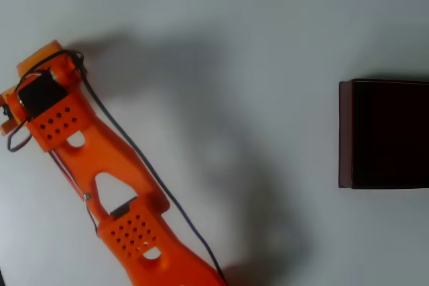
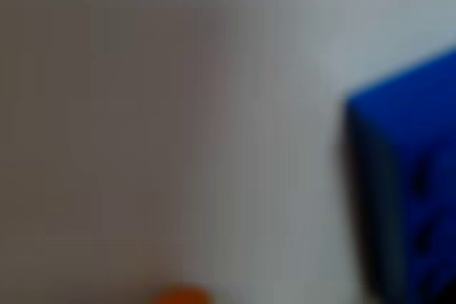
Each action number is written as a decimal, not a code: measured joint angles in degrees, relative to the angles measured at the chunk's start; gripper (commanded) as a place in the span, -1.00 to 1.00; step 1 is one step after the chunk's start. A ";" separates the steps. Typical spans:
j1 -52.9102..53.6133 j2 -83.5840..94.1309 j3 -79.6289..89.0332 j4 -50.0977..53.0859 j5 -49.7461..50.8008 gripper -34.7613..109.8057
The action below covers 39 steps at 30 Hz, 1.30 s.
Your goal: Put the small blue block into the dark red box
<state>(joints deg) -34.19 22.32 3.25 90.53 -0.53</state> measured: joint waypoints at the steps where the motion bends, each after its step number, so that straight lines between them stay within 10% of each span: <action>1: -0.09 0.09 0.09 0.00 0.00 -0.28; 39: -3.60 4.57 6.68 -7.91 0.26 -0.28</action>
<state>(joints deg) -37.79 26.89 9.93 82.62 -0.26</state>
